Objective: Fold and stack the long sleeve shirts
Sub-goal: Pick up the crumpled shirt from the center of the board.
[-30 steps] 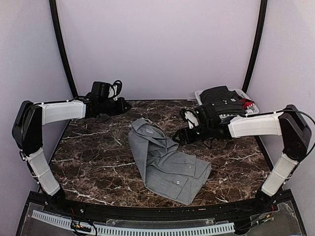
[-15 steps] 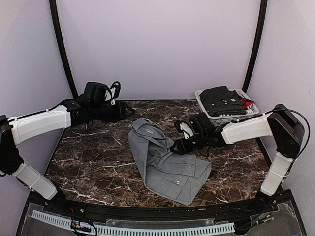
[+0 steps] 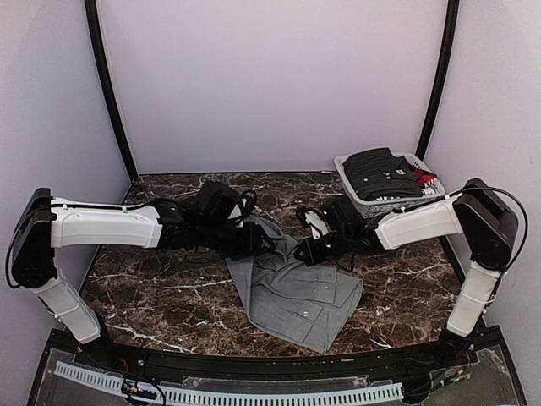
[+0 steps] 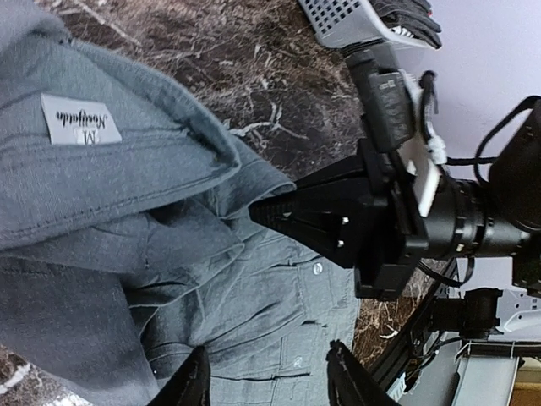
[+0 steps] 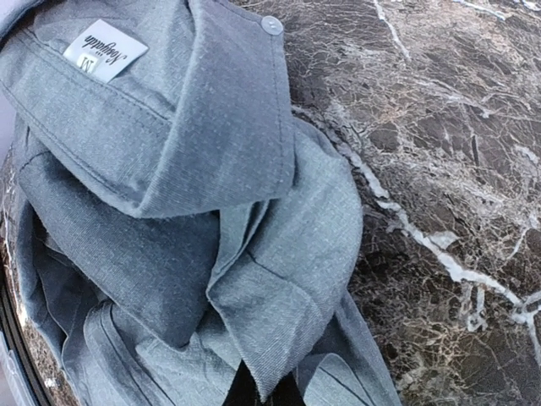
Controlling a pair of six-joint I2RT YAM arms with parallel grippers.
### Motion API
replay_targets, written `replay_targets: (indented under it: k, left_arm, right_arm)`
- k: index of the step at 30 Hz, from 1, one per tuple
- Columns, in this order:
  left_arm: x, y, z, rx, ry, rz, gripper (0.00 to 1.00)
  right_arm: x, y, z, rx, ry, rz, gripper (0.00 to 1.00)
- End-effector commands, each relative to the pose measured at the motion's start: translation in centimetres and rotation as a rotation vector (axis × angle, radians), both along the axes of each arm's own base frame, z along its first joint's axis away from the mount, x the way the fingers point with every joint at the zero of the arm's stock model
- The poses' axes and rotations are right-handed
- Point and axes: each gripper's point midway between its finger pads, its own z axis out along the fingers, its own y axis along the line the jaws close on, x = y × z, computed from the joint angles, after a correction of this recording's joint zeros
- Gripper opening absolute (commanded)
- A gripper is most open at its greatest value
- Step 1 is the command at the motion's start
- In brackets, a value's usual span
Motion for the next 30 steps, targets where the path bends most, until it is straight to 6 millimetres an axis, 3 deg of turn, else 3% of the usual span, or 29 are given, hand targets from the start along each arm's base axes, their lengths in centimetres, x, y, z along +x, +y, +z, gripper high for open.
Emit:
replay_targets:
  k: [1,9,20,24,27,30]
  left_arm:
    - [0.8,-0.9,-0.5,-0.035,0.053,0.094,0.47]
    - [2.5,-1.1,-3.6,-0.042,0.133,0.248,0.47]
    - [5.7,-1.7,-3.6,-0.081,0.054,0.359,0.38]
    - [6.2,-2.0,-3.6,-0.079,0.043,0.367,0.25]
    - [6.2,-1.6,-3.4,-0.061,0.036,0.373,0.07]
    - [6.0,-0.9,-1.5,-0.051,-0.013,0.354,0.00]
  right_arm:
    - [0.3,1.6,2.7,0.061,-0.060,-0.006,0.00]
    - [0.1,2.6,3.4,0.061,-0.087,-0.016,0.00]
    - [0.2,2.3,3.8,0.046,-0.109,-0.046,0.00]
    - [0.5,1.8,4.1,0.032,-0.125,-0.073,0.00]
    - [1.1,1.2,4.4,0.005,-0.146,-0.110,0.00]
    - [2.4,-0.3,4.8,-0.066,-0.185,-0.192,0.00]
